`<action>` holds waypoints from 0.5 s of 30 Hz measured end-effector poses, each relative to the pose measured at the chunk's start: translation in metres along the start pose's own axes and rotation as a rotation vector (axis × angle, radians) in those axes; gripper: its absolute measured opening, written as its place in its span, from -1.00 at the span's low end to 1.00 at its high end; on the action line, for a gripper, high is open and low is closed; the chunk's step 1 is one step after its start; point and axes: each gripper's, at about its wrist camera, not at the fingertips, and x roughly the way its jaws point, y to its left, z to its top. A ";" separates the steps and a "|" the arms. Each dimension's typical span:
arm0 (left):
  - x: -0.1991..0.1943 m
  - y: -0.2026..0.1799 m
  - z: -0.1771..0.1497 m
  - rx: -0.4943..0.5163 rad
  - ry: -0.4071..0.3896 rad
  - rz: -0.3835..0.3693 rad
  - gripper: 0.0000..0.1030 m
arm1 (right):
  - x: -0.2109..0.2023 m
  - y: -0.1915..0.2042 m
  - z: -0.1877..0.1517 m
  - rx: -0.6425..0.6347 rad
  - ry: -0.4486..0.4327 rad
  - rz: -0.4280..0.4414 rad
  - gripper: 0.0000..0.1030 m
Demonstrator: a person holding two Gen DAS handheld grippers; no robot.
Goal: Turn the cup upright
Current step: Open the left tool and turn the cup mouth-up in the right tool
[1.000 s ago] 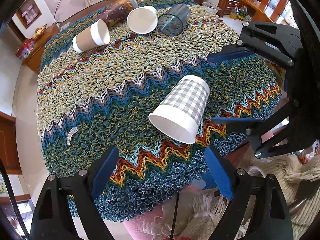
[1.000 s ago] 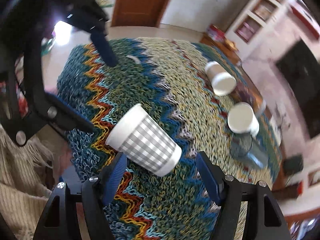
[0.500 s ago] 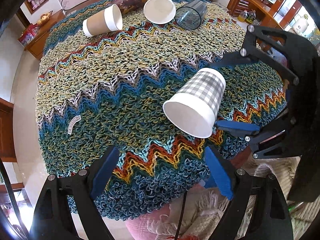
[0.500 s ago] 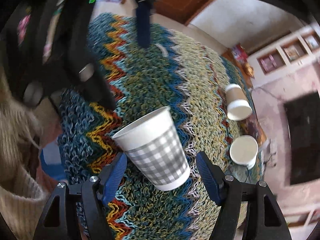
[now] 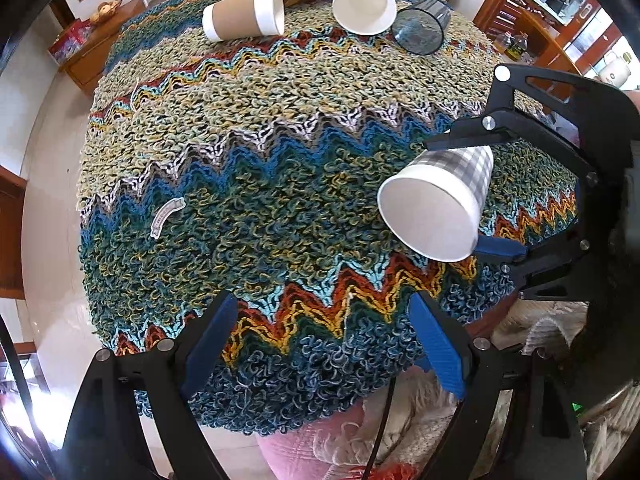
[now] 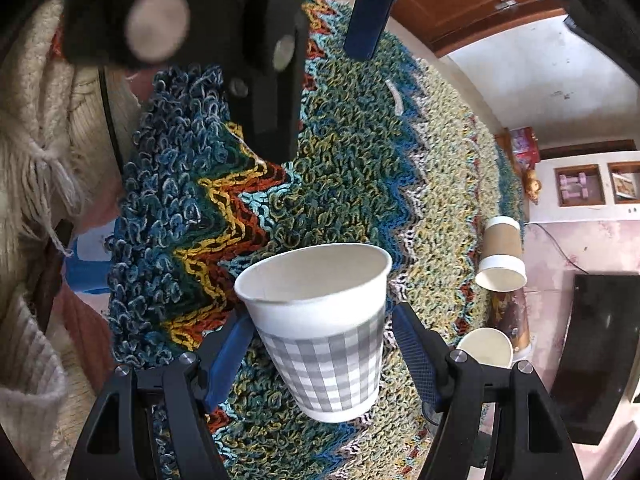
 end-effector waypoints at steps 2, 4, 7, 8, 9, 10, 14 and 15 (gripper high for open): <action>0.002 0.003 0.000 -0.002 0.002 0.008 0.73 | 0.005 -0.001 0.002 -0.014 0.010 0.017 0.38; 0.003 0.006 0.000 -0.006 0.005 0.007 0.73 | 0.009 -0.002 0.004 -0.019 0.019 0.042 0.37; 0.005 0.011 0.001 -0.019 0.009 -0.002 0.73 | 0.015 -0.004 0.005 -0.026 0.033 0.072 0.33; 0.005 0.012 0.001 -0.025 0.010 -0.003 0.73 | 0.017 -0.004 0.006 -0.029 0.038 0.074 0.30; 0.005 0.014 0.001 -0.029 0.010 -0.004 0.73 | 0.019 -0.005 0.006 -0.027 0.042 0.079 0.29; 0.006 0.016 0.001 -0.033 0.011 -0.006 0.73 | 0.020 -0.006 0.006 -0.023 0.044 0.083 0.29; 0.006 0.020 0.000 -0.045 0.011 -0.012 0.73 | 0.025 -0.018 0.010 0.027 0.048 0.117 0.25; 0.007 0.020 0.000 -0.046 0.012 -0.011 0.73 | 0.025 -0.022 0.010 0.054 0.048 0.134 0.24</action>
